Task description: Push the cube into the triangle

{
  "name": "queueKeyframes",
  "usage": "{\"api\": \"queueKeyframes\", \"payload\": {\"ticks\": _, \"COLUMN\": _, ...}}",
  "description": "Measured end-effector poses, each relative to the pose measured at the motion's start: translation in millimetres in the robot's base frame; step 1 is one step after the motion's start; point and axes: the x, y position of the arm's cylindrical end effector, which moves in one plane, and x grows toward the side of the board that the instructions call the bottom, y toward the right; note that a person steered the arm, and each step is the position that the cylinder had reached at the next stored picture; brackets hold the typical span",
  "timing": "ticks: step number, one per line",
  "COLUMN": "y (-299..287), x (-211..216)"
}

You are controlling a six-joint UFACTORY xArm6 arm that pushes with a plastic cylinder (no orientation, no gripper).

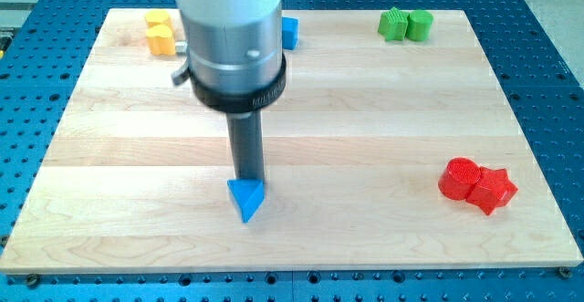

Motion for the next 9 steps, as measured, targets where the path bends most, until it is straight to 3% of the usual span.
{"api": "queueKeyframes", "payload": {"ticks": 2, "y": -81, "x": -51}}
{"api": "queueKeyframes", "payload": {"ticks": 3, "y": -27, "x": -143}}
{"api": "queueKeyframes", "payload": {"ticks": 4, "y": 67, "x": -213}}
{"api": "queueKeyframes", "payload": {"ticks": 5, "y": 88, "x": -278}}
{"api": "queueKeyframes", "payload": {"ticks": 6, "y": 71, "x": -318}}
{"api": "queueKeyframes", "payload": {"ticks": 7, "y": -14, "x": -259}}
{"api": "queueKeyframes", "payload": {"ticks": 8, "y": -30, "x": -142}}
{"api": "queueKeyframes", "payload": {"ticks": 9, "y": -23, "x": -162}}
